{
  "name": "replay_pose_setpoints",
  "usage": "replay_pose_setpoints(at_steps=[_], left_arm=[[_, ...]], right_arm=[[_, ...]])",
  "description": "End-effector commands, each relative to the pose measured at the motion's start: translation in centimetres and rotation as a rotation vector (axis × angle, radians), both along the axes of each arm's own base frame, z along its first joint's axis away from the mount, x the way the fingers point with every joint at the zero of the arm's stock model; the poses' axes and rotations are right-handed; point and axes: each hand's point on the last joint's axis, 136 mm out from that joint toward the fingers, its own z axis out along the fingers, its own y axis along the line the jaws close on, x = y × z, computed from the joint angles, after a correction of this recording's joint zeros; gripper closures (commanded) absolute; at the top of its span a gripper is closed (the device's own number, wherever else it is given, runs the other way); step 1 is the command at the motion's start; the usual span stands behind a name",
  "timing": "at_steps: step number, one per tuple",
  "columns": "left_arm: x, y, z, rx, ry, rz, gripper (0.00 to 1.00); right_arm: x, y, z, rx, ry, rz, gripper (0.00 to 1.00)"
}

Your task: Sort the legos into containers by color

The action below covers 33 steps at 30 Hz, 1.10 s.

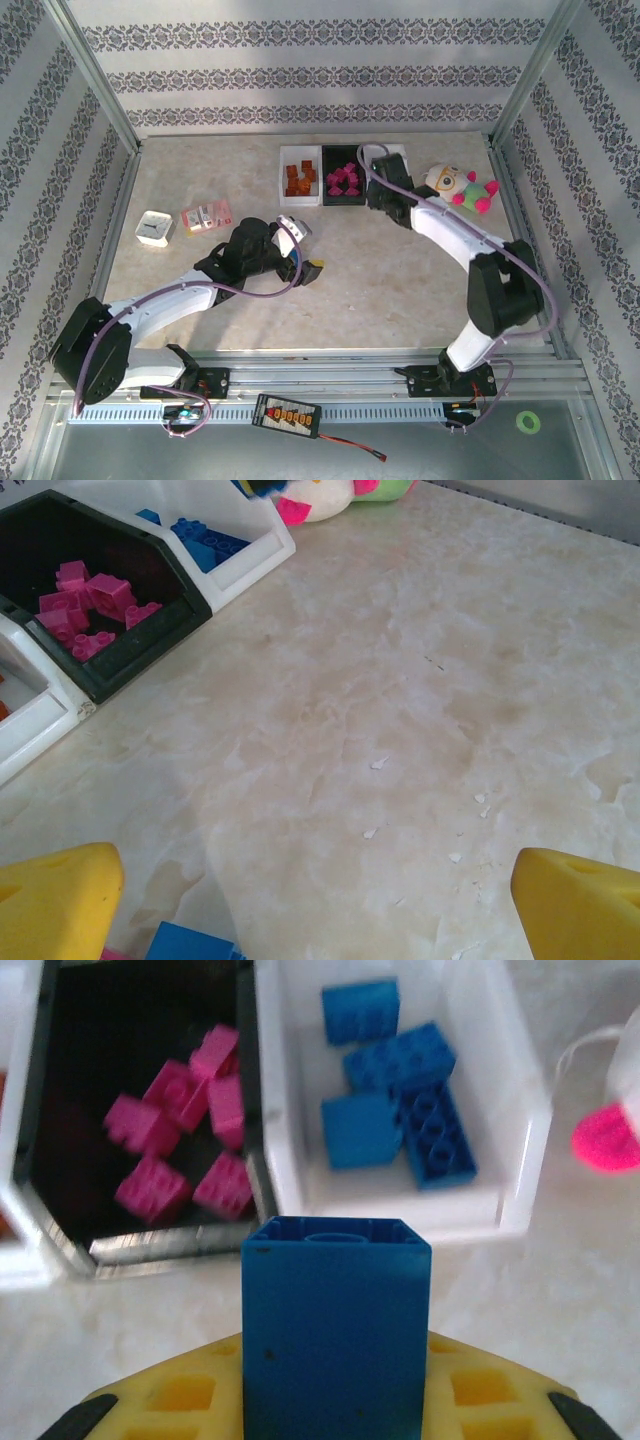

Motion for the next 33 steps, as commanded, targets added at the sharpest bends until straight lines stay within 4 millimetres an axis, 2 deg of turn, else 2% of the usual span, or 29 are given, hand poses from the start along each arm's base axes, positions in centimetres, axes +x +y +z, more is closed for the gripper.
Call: replay_pose_setpoints(at_steps=[1,5,10,14,17,21,26,29,33], left_arm=[[0.2,-1.0,1.1,-0.068,-0.031,-0.008,0.01],[0.4,-1.0,1.1,-0.070,-0.029,0.003,0.01],[0.2,-0.6,0.8,-0.073,-0.018,0.022,0.01],[0.3,-0.3,0.8,-0.069,-0.020,0.036,0.01],[0.4,0.0,0.9,-0.069,-0.021,0.055,0.01],[1.1,0.9,0.6,-0.062,0.004,0.135,0.01],[2.7,4.0,-1.1,0.005,0.082,0.369,0.01],[2.8,5.9,-2.3,0.048,0.148,0.488,0.01],[1.1,6.9,-4.3,0.122,0.259,0.505,0.01]], right_arm=[[3.8,-0.8,-0.4,-0.033,-0.025,0.006,0.72],[7.3,-1.3,-1.9,-0.031,-0.005,0.004,0.73],[10.3,-2.2,-3.7,-0.033,0.025,-0.005,0.70],[11.5,-2.4,-4.2,-0.017,0.072,-0.014,0.66],[11.7,-2.5,-3.6,-0.019,0.051,-0.015,0.53],[11.0,-2.6,-2.1,-0.016,0.029,-0.013,0.36],[8.7,-1.7,0.5,0.008,-0.012,0.037,0.26],[5.9,-0.1,1.4,0.017,-0.031,0.119,0.21],[1.6,2.1,2.4,0.050,-0.070,0.210,0.19]])
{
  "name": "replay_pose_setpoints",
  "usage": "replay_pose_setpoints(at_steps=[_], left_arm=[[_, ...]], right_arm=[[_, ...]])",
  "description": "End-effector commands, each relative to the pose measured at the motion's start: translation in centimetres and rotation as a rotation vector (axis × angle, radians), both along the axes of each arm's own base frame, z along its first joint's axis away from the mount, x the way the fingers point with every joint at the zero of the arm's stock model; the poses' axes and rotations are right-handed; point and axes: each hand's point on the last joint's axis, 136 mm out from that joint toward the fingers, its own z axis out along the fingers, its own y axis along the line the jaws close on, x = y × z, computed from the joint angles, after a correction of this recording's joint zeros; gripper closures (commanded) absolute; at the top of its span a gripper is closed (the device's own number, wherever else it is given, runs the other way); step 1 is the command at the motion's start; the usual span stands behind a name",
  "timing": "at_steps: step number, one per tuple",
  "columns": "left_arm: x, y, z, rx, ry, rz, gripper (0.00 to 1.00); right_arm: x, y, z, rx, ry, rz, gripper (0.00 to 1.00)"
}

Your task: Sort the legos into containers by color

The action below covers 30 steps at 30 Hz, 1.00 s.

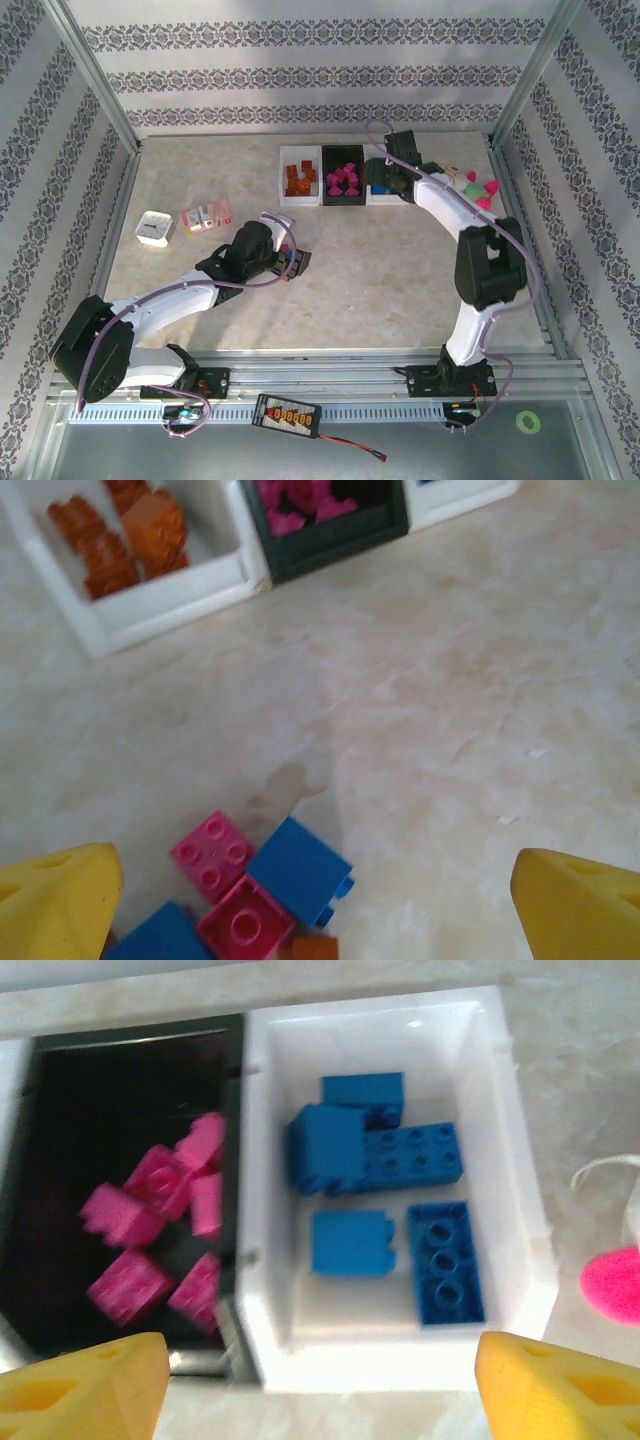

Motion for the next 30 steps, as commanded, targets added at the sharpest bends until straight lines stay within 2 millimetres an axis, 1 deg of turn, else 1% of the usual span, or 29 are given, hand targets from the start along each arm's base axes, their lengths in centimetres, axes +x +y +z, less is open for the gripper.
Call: replay_pose_setpoints(at_steps=[1,3,6,9,11,14,17,21,23,24,26,28,30], left_arm=[[-1.6,1.6,-1.3,0.053,0.129,0.084,0.04],[-2.4,2.0,-2.4,0.093,0.203,0.087,0.10],[-3.5,2.0,-4.0,0.142,0.315,0.066,0.11],[-4.0,2.0,-5.2,0.167,0.386,0.083,0.15],[-4.0,1.9,-5.8,0.171,0.412,0.092,0.21],[-4.0,1.4,-6.8,0.167,0.451,0.088,0.29],[-4.1,0.8,-7.8,0.170,0.496,0.082,0.34],[-3.9,0.7,-8.9,0.191,0.525,0.086,0.39],[-3.5,0.6,-9.2,0.197,0.521,0.092,0.40],[-3.4,0.5,-9.3,0.196,0.520,0.089,0.42],[-3.2,0.1,-9.3,0.191,0.519,0.083,0.50],[-3.0,-0.2,-9.4,0.183,0.524,0.077,0.54],[-2.8,-0.5,-9.7,0.178,0.524,0.076,0.55]], right_arm=[[-3.1,2.8,1.4,0.045,-0.054,0.117,0.19],[-5.2,3.8,1.4,0.065,-0.057,0.158,0.19],[-8.2,4.7,1.0,0.078,-0.049,0.201,0.18],[-10.4,4.6,0.5,0.076,-0.039,0.204,0.18],[-11.5,4.0,0.0,0.082,-0.032,0.184,0.17],[-12.2,3.2,-0.1,0.080,-0.032,0.165,0.18],[-12.4,2.7,0.1,0.082,-0.038,0.155,0.18],[-12.2,2.6,0.7,0.089,-0.051,0.153,0.18],[-12.2,2.6,0.9,0.095,-0.054,0.154,0.18],[-12.1,2.7,0.9,0.097,-0.055,0.154,0.18],[-12.2,2.8,0.9,0.102,-0.050,0.156,0.18],[-12.2,2.9,0.8,0.107,-0.045,0.159,0.18],[-12.2,2.9,0.7,0.111,-0.044,0.159,0.17]])
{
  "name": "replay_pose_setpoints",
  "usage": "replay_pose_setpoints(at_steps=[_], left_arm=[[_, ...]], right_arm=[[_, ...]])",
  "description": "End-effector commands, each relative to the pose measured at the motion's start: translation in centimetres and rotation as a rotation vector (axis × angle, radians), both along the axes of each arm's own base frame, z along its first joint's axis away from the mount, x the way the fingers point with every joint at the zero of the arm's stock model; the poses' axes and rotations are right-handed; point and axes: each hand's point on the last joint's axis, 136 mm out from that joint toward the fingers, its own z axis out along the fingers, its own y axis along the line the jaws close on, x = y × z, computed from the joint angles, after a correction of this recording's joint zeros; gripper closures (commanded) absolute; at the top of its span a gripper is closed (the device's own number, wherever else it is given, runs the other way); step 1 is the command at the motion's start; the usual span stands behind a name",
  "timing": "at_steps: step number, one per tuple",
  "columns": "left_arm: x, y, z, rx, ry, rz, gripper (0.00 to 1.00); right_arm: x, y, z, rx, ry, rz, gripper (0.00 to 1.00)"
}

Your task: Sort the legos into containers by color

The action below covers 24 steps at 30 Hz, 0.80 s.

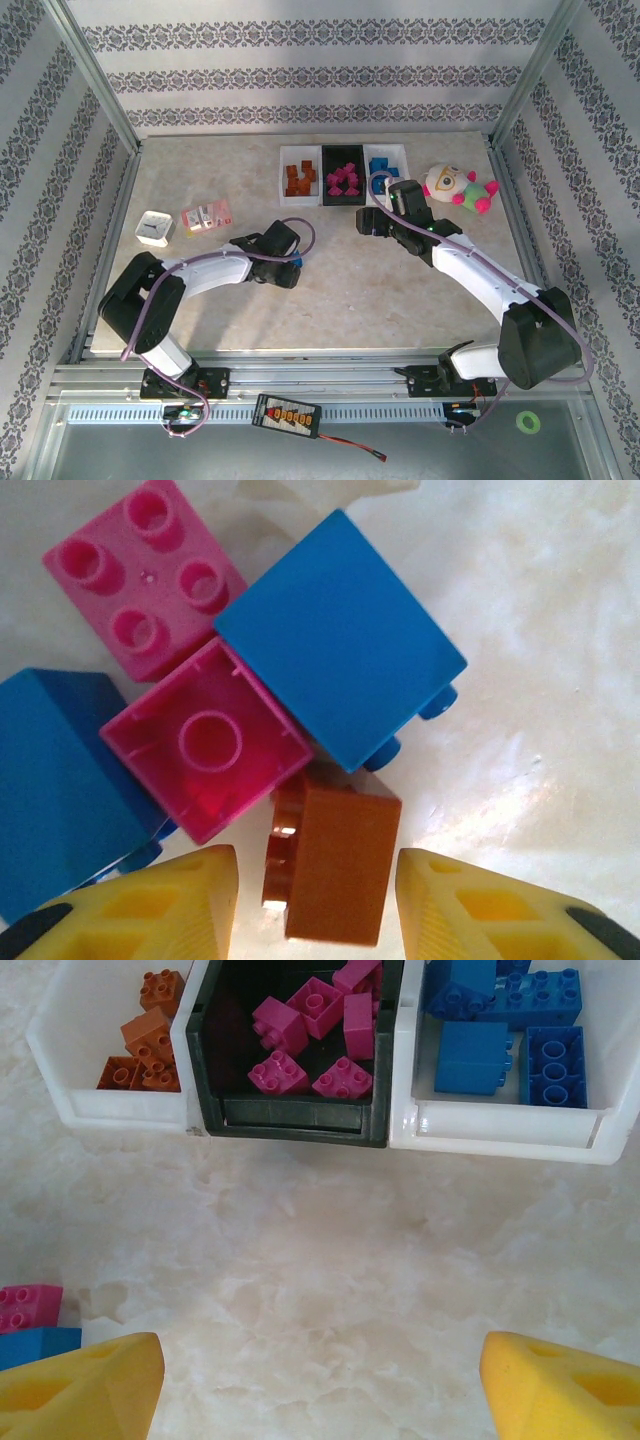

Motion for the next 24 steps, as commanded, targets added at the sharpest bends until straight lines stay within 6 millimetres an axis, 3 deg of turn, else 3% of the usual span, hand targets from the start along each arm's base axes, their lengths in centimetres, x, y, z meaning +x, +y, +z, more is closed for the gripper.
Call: replay_pose_setpoints(at_steps=[1,7,12,18,24], left_arm=[[0.2,-1.1,0.1,-0.022,0.004,-0.009,0.55],[0.7,-1.4,-0.5,-0.012,0.010,-0.007,0.68],[0.8,-1.8,0.8,-0.038,-0.003,-0.014,0.79],[2.4,-1.1,4.7,-0.027,-0.130,-0.005,0.82],[7.6,-0.8,9.4,-0.035,-0.322,0.039,0.82]], right_arm=[[0.3,0.1,0.8,0.041,-0.016,-0.012,0.18],[0.0,0.0,1.4,0.051,-0.023,-0.014,0.17],[-0.7,0.3,2.6,0.076,-0.045,0.013,0.17],[-2.3,1.7,4.1,0.147,-0.062,0.101,0.17],[-3.4,3.8,4.9,0.168,-0.083,0.206,0.15]])
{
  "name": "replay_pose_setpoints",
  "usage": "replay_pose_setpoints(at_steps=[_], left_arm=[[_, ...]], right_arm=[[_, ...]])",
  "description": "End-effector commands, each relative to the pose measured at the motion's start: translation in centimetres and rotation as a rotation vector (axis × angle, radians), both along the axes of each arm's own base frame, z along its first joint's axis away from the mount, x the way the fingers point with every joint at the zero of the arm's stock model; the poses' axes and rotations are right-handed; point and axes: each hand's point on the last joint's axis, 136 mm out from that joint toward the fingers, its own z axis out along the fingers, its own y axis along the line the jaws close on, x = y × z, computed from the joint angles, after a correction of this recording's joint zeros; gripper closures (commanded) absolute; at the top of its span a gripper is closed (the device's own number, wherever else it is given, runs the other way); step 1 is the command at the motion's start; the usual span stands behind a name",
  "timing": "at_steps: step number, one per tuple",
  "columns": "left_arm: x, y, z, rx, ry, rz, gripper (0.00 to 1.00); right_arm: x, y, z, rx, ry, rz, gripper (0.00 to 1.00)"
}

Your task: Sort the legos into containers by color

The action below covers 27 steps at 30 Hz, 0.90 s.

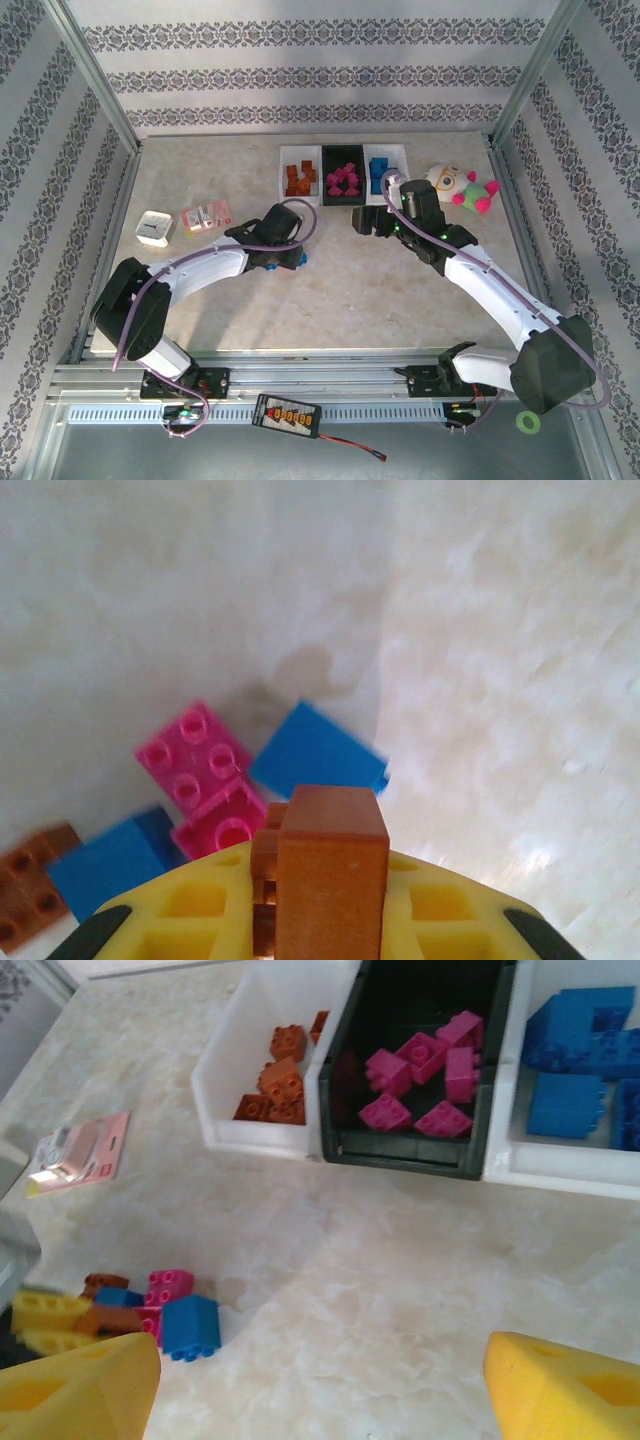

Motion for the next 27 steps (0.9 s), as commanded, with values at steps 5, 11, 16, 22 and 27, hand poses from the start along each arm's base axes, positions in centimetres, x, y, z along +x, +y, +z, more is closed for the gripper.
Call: replay_pose_setpoints(at_steps=[5,11,16,22,27], left_arm=[[9.3,1.3,4.8,0.044,-0.219,0.083,0.82],[16.0,1.7,5.5,0.061,-0.265,0.107,0.82],[20.0,1.2,4.9,0.077,-0.271,0.098,0.82],[23.4,0.1,3.6,0.068,-0.255,0.092,0.81],[24.7,-0.7,4.1,0.039,-0.274,0.091,0.66]], right_arm=[[-1.0,1.8,0.2,0.016,-0.021,0.082,0.15],[-1.0,1.7,-0.1,0.018,-0.015,0.068,0.15],[-1.1,2.0,-0.6,0.025,-0.002,0.068,0.15],[-1.2,2.2,-0.8,0.024,0.000,0.060,0.15],[-1.6,2.4,-1.1,0.025,0.010,0.062,0.15]])
